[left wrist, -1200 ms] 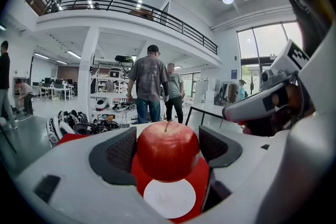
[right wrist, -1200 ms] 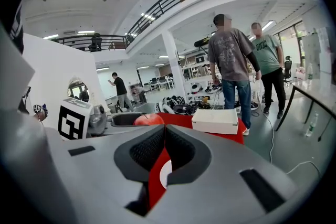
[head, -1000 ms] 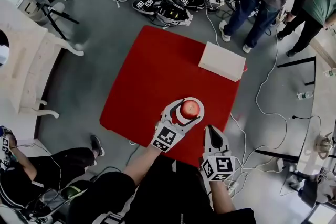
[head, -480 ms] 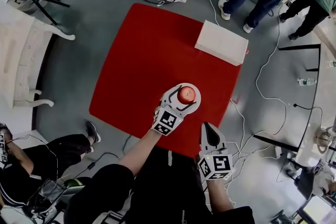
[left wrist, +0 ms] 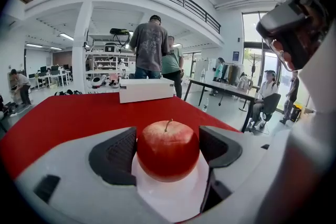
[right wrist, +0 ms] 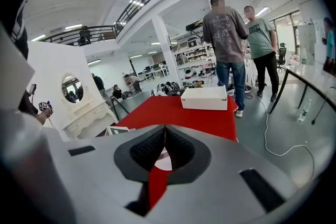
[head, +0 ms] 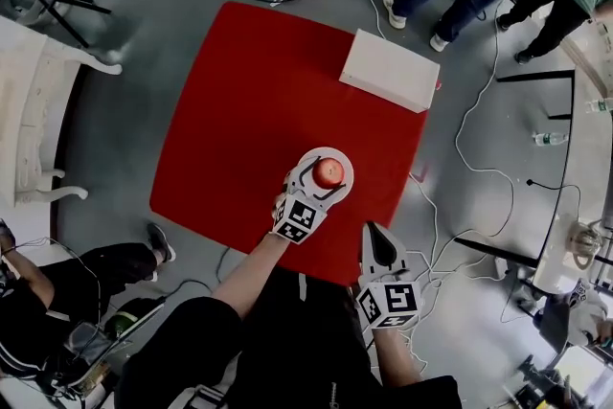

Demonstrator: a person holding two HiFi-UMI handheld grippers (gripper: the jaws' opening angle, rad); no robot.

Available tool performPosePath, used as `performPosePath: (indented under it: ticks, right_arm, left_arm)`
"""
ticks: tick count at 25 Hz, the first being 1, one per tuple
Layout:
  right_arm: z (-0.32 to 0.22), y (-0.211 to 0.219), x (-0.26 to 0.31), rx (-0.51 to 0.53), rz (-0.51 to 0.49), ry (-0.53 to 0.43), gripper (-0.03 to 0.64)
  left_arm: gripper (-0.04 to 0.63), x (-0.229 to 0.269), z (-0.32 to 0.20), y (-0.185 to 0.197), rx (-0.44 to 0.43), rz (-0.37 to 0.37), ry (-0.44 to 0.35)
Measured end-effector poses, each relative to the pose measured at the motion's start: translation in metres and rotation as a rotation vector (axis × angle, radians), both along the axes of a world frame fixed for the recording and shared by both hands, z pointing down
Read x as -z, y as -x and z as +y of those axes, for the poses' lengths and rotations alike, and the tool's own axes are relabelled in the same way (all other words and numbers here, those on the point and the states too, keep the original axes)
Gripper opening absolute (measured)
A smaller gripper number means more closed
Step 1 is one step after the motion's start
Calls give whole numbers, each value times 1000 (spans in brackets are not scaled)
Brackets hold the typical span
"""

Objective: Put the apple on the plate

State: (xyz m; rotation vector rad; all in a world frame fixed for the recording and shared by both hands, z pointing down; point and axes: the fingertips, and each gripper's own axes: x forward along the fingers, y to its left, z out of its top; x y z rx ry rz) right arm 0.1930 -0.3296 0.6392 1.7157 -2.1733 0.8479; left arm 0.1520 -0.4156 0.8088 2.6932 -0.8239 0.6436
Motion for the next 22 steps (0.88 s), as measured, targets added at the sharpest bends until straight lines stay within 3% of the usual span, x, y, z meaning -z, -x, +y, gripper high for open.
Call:
performPosePath:
  ticks: [14,22]
  right_arm:
    - [13,16,6,23,-12,-4,11]
    - [16,15,14,19,-5,-22,11]
  left_arm:
    - [379,-11,8,10,-15,-18,79]
    - [391,9,14,15,1,7,60]
